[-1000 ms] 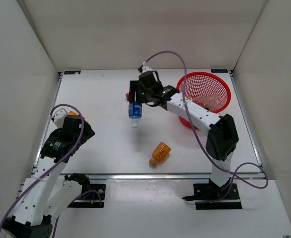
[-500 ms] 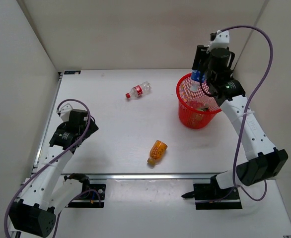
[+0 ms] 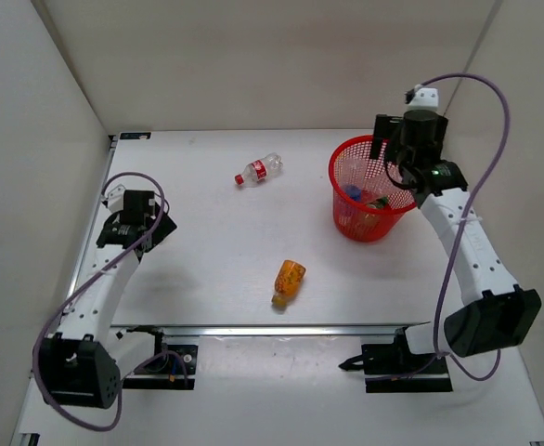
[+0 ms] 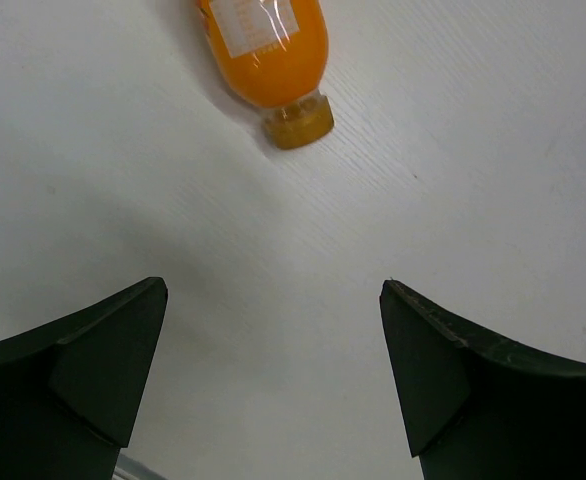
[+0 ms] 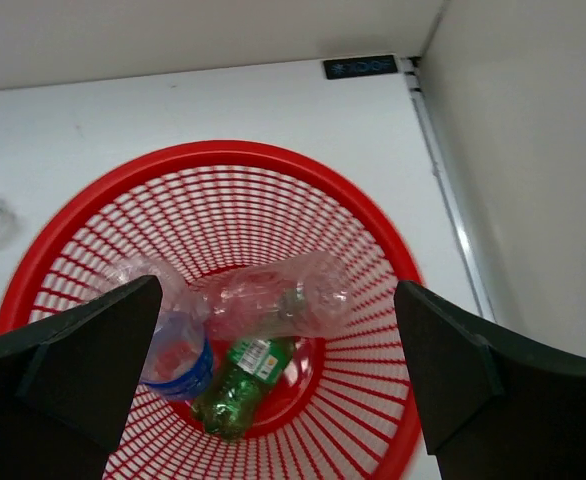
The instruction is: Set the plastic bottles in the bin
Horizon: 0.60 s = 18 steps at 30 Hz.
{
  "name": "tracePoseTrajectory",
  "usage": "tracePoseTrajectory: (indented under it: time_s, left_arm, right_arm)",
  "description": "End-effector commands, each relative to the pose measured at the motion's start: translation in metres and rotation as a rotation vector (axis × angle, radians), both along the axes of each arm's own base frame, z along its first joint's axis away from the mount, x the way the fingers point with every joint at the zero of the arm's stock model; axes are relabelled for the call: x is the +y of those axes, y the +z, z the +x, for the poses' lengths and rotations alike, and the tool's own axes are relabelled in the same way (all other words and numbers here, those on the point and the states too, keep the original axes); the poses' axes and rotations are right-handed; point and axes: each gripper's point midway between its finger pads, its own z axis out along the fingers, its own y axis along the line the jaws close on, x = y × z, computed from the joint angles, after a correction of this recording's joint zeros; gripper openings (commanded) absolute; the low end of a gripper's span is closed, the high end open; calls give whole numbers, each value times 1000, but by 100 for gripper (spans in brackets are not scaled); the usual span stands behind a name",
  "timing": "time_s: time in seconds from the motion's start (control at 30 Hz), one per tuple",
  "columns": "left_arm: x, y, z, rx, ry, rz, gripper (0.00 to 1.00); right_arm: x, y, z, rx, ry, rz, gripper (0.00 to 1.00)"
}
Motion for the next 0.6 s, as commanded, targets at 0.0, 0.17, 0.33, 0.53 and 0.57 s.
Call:
tracePoseTrajectory:
  time_s: [0.0, 0.17, 0.33, 0.53, 0.57]
  left_arm:
    - [13, 11, 31, -58, 15, -36, 99]
    - [39, -23, 61, 70, 96, -27, 99]
    - [63, -37, 80, 114, 181, 8, 99]
    - [94, -53, 91, 118, 273, 13, 98]
    - [94, -56, 93, 117, 274, 7, 99]
  right_arm:
    - [-38, 27, -36, -18, -106, 84, 99]
    - [-104, 0, -86, 46, -268, 167, 99]
    - [-132, -40, -122, 143, -356, 176, 99]
    - [-133, -61, -139, 196, -370, 199, 99]
    - [-133, -63, -140, 200, -368, 202, 99]
